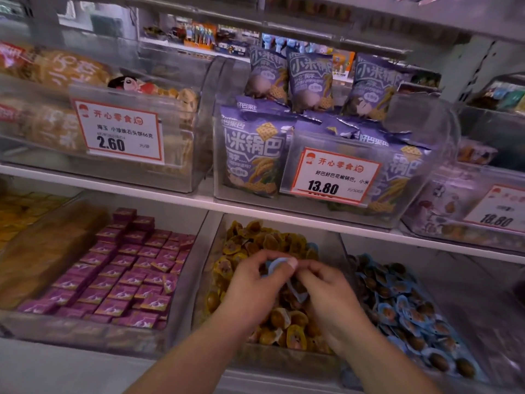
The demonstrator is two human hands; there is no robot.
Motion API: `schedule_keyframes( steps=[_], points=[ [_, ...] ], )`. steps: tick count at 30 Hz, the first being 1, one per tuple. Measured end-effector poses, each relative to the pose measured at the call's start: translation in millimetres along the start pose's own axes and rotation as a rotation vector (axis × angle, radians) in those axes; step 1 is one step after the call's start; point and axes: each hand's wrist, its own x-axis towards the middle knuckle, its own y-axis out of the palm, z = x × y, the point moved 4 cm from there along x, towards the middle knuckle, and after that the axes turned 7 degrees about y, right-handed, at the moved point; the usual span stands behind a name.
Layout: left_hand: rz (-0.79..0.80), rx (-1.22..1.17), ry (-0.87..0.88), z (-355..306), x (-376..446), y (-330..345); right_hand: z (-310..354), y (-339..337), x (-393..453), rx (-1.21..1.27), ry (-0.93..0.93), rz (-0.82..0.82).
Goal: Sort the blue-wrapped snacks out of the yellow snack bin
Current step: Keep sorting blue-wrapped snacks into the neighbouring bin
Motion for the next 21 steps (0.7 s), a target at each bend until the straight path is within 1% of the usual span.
schedule_keyframes(
  steps=[2,4,5,7,9,10,11,12,13,15,18,21],
  points=[
    [-0.037,0.155,0.143,-5,1,2,-8,0,-2,0.144,0.035,-0.029],
    [-0.149,0.235,0.212,-9,2,-1,-16,-3,-3,0.320,0.134,-0.063],
    [-0.200,0.237,0.227,-11,2,-1,-19,-1,-4,0.415,0.211,-0.031],
    [-0.222,0.271,0.283,-13,-2,4,-17,8,-12,0.586,0.367,0.145],
    [-0.132,0.415,0.357,-14,-7,19,-9,12,-18,0.728,0.440,0.288],
    [-0.079,0.533,0.401,-15,-9,28,-6,9,-18,0.802,0.449,0.323],
    [-0.034,0.649,0.453,-17,-12,37,-4,5,-17,0.828,0.429,0.336],
    [0.003,0.725,0.505,-20,-15,46,-2,-1,-16,0.803,0.398,0.323],
    [0.030,0.747,0.541,-22,-17,53,0,-8,-15,0.757,0.367,0.293],
    [0.083,0.691,0.575,-26,-22,65,4,-25,-13,0.633,0.269,0.209],
    [0.183,0.566,0.557,-29,-24,84,13,-51,-15,0.488,0.091,0.078],
    [0.189,0.550,0.607,-29,-26,98,20,-78,-15,0.433,-0.054,0.006]
  ],
)
